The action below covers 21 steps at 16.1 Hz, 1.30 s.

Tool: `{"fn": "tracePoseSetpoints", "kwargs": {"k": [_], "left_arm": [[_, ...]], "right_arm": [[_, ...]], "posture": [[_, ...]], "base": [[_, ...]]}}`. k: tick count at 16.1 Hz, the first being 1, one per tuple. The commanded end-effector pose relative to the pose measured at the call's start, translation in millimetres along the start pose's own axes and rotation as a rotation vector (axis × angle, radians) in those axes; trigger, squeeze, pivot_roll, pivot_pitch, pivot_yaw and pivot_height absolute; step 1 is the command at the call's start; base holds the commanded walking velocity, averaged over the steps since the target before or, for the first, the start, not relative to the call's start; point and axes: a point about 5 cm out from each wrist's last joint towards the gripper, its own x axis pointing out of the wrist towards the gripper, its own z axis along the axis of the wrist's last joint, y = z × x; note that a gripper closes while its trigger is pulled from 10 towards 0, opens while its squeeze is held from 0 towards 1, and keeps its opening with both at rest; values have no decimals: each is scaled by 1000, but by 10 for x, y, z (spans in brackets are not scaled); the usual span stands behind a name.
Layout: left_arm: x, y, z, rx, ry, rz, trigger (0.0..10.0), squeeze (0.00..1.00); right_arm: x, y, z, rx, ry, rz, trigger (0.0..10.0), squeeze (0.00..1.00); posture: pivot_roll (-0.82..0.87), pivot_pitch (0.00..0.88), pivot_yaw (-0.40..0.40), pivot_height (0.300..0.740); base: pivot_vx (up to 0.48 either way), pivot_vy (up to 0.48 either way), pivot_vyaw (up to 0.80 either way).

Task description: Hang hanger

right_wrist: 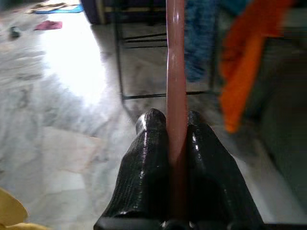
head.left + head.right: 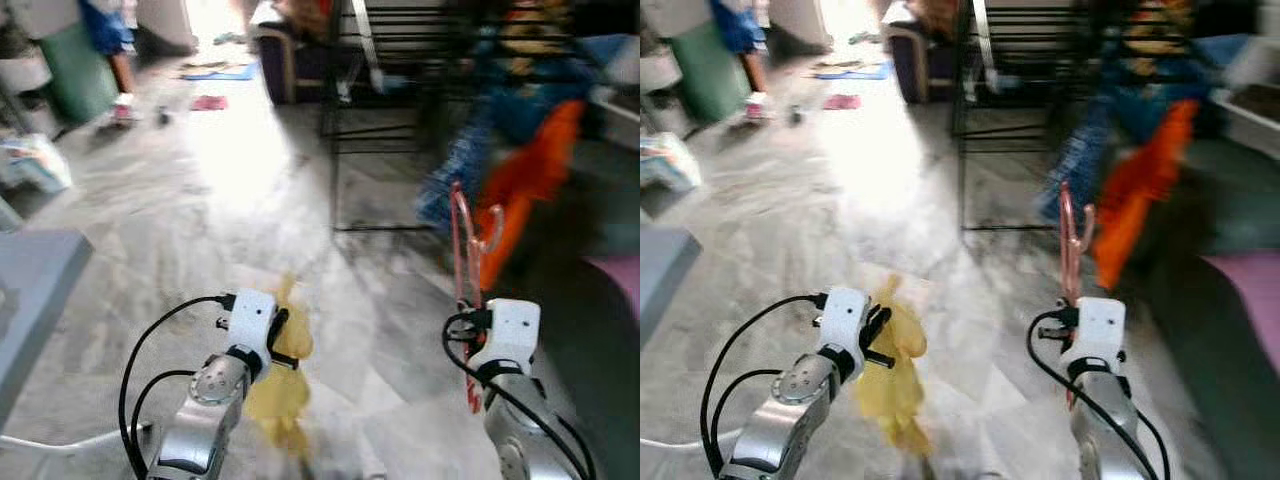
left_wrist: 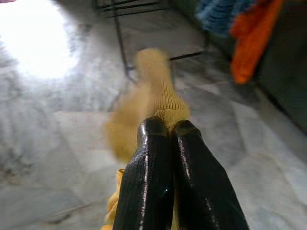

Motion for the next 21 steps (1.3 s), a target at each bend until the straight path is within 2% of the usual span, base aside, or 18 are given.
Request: {"fn": "tracePoseSetpoints", "kwargs": {"k": [1, 5, 8, 16, 17, 18, 19, 20, 21], "left_arm": [[-18, 48, 70, 9, -35, 6, 10000, 0], [-17, 19, 70, 13, -36, -9, 10000, 0], [-19, 5, 86, 1, -50, -22, 10000, 0], [-20, 37, 190, -22, -111, -40, 10000, 0], [-20, 35, 311, 2, -176, -54, 10000, 0], [-15, 35, 418, 62, -221, -92, 10000, 0], [13, 71, 567, 213, -264, -145, 10000, 0], [41, 149, 715, 384, -318, -152, 10000, 0], [54, 198, 799, 478, -348, -152, 10000, 0]], "right_arm": [[8, 64, 39, 11, -18, 25, 10000, 0], [18, 66, 42, 18, -14, 23, 10000, 0], [24, 68, 42, 16, -12, 25, 10000, 0], [60, 86, 66, 12, -21, 29, 10000, 0], [54, 100, 34, 14, 8, 67, 10000, 0], [42, 119, -8, 5, 42, 116, 10000, 0], [19, 134, -77, -57, 104, 216, 10000, 0], [13, 110, -101, -123, 134, 285, 10000, 0], [15, 88, -95, -150, 140, 317, 10000, 0]], "posture": [[-13, 65, -36, 740], [-14, 68, -35, 740], [-14, 70, -38, 740], [-12, 72, -34, 740], [-14, 72, -34, 740], [-15, 75, -34, 740], [-13, 76, -36, 740], [-13, 78, -36, 740], [-13, 78, -35, 740]], "base": [[-382, 0, 0], [-362, 0, -152], [0, 0, -800], [0, 0, 0], [0, 0, 0], [0, 0, 0], [0, 0, 0], [0, 0, 0], [0, 0, 0]]}}
